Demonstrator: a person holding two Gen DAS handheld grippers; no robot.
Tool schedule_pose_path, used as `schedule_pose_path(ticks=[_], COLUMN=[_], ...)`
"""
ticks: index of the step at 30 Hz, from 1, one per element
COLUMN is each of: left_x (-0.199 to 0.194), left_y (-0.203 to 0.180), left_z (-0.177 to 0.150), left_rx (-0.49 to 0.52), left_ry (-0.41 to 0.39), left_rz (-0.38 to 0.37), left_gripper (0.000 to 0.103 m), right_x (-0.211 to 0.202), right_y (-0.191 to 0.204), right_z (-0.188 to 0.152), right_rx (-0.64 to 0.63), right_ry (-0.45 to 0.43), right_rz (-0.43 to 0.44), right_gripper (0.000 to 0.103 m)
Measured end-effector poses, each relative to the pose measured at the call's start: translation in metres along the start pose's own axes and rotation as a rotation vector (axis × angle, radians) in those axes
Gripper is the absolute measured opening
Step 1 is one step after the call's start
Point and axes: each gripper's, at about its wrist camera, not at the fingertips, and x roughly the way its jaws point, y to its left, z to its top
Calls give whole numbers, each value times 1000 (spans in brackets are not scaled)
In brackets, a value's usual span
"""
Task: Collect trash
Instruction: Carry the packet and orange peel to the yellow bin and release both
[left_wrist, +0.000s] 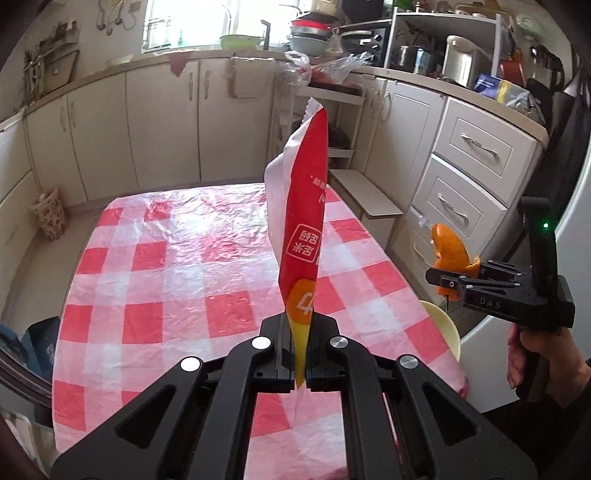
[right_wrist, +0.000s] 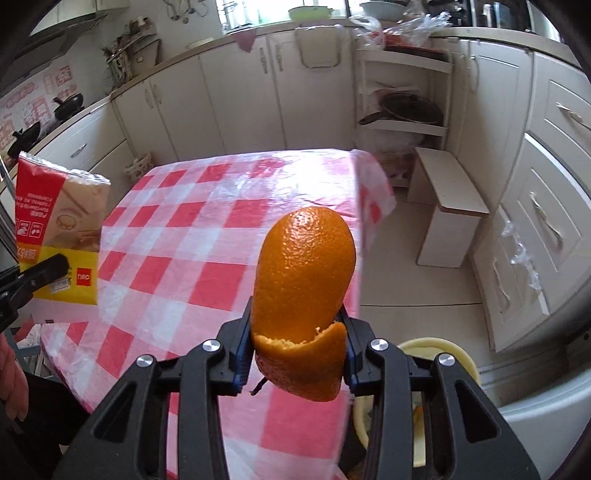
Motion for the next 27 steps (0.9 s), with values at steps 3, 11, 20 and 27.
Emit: schedule_pose_path(ticks=[3, 11, 20, 27], left_x=[-5, -1, 58, 157], left_y=[-28, -102, -189, -244], left_z=[2, -5, -26, -45], left_rx=[12, 36, 73, 56], left_ry=[-9, 12, 161, 367], left_rz=[-40, -133, -248, -264], left_gripper=[4, 4, 4, 7], right_x=[-5, 30, -77, -115], right_y=[-32, -110, -138, -148], right_z=[-12, -45, -18, -5], right_rx=[50, 274, 473, 512], right_ry=[20, 232, -155, -329], right_rz=[-69, -149, -52, -28], right_gripper=[39, 68, 81, 83])
